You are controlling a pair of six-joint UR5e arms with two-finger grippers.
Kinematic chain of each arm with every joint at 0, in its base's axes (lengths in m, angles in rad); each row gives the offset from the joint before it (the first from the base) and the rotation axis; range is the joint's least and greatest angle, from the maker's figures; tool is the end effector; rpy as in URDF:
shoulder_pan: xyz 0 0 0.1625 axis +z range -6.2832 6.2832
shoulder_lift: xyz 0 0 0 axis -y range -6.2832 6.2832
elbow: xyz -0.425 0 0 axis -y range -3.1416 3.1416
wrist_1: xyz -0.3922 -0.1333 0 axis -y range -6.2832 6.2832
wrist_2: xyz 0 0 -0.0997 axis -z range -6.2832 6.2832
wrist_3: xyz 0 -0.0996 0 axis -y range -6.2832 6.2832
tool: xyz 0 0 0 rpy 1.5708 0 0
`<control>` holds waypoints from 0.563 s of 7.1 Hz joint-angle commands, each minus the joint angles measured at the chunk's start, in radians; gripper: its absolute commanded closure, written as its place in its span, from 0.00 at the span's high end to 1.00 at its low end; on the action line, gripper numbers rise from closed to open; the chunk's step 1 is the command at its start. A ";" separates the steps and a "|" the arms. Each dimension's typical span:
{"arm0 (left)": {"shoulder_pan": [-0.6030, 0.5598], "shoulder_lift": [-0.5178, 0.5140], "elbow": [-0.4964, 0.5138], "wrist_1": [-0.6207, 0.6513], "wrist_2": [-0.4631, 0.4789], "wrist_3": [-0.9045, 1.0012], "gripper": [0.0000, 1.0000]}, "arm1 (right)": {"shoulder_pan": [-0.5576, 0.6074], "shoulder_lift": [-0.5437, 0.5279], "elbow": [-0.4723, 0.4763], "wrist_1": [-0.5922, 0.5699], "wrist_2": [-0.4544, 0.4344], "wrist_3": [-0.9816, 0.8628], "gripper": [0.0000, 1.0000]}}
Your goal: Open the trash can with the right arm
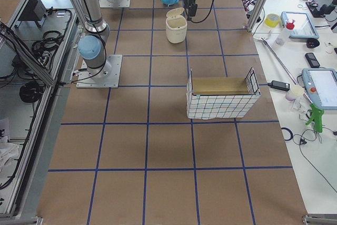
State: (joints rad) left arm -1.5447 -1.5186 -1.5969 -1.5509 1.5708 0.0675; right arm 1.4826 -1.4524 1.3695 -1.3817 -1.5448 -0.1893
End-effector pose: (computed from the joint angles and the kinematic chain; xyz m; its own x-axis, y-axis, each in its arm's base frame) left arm -0.1209 -0.4774 0.5022 -0.9991 0.0413 -0.0031 0.0414 0.9981 -0.0459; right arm 0.0887 -0.5395 0.5074 -0.9942 -0.0972 -0.0453 -0.1013 0.9899 0.0992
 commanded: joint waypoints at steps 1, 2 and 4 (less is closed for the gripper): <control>0.000 0.000 0.000 0.000 0.000 0.000 1.00 | -0.008 -0.003 0.000 0.007 -0.003 0.031 1.00; 0.000 0.000 0.000 0.000 0.000 0.000 1.00 | -0.008 -0.003 0.000 0.009 -0.003 0.030 1.00; 0.000 0.000 0.000 0.000 0.000 0.000 1.00 | -0.005 -0.005 -0.001 0.009 -0.006 0.022 1.00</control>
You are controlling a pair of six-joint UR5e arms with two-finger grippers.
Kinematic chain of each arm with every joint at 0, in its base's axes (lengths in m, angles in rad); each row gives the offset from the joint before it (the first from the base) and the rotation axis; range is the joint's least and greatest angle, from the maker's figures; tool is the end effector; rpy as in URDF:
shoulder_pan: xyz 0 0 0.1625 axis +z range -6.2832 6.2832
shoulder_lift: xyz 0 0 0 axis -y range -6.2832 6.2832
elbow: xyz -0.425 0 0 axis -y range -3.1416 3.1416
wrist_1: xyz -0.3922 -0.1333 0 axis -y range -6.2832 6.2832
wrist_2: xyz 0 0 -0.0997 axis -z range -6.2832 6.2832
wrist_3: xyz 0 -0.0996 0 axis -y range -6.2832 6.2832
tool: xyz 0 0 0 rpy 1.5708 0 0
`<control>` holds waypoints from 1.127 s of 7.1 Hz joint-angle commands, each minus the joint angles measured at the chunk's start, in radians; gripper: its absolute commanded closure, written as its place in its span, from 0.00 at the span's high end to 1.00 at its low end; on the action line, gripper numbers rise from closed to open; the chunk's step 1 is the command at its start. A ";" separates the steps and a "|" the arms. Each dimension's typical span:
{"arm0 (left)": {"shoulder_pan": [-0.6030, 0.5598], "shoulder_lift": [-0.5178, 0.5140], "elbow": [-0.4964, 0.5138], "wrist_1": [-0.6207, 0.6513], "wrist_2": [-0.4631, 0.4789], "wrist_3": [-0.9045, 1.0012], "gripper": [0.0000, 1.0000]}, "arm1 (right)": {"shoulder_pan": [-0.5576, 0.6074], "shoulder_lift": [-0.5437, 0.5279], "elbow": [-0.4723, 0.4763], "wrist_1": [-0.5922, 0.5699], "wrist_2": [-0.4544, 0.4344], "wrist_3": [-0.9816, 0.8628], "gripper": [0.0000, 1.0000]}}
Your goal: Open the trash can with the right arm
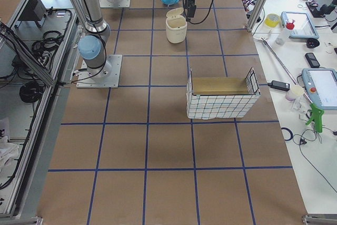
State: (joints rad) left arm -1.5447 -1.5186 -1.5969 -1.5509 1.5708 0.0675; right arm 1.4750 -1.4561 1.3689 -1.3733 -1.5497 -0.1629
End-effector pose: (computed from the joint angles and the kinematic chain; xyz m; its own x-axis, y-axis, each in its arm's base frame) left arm -0.1209 -0.4774 0.5022 -0.9991 0.0413 -0.0031 0.0414 0.9981 -0.0459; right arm 0.0843 -0.5380 0.5089 -0.9972 -0.0638 -0.0385 -0.0676 0.9922 0.1052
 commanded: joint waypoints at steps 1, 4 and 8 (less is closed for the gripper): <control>0.000 0.000 0.000 0.000 0.000 0.000 1.00 | 0.002 -0.001 -0.001 0.000 0.002 -0.004 1.00; 0.000 0.000 0.000 0.000 0.000 0.000 1.00 | 0.004 -0.004 0.001 0.002 -0.003 0.017 1.00; 0.000 0.000 0.000 0.000 -0.002 0.000 1.00 | 0.068 -0.012 0.007 -0.007 -0.006 0.140 1.00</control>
